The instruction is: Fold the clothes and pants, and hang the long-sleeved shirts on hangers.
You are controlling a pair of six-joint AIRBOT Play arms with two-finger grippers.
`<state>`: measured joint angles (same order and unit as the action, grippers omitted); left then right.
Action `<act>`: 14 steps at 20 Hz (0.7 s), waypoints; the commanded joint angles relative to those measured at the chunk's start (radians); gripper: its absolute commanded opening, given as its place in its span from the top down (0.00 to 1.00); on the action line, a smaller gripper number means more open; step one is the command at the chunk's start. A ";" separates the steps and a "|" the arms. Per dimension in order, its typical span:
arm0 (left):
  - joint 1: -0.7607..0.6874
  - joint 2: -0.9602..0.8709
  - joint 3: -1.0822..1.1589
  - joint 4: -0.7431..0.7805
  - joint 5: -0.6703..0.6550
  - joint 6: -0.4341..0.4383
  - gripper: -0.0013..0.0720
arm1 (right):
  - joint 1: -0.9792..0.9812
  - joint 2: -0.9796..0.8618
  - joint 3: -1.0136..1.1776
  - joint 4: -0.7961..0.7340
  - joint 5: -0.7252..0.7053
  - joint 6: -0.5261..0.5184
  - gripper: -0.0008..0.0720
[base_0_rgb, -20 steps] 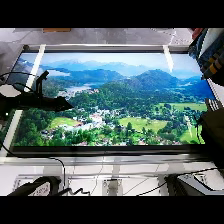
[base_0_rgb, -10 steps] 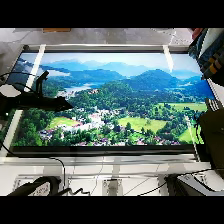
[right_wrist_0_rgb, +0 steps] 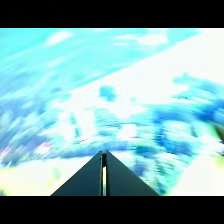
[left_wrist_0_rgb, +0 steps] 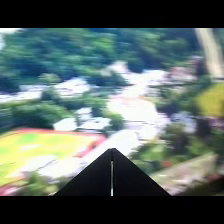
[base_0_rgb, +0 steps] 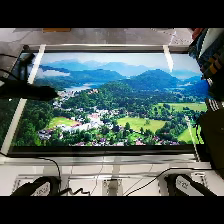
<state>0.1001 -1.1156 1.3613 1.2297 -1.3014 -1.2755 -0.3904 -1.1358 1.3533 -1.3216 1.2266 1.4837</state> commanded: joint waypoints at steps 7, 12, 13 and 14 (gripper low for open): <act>0.001 0.197 0.053 0.502 0.017 -0.184 0.95 | 0.336 0.000 0.000 -0.316 0.257 -0.016 0.97; 0.001 0.196 0.053 0.491 0.017 -0.183 0.95 | 0.308 0.000 0.001 -0.310 0.296 -0.015 0.97; 0.001 0.196 0.053 0.491 0.017 -0.183 0.95 | 0.308 0.000 0.001 -0.303 0.296 -0.015 0.97; 0.001 0.196 0.053 0.491 0.017 -0.183 0.95 | 0.308 0.000 0.001 -0.303 0.296 -0.015 0.97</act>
<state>0.1013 -0.9234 1.4136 1.7119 -1.2858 -1.4567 -0.0834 -1.1358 1.3533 -1.6123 1.4971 1.4685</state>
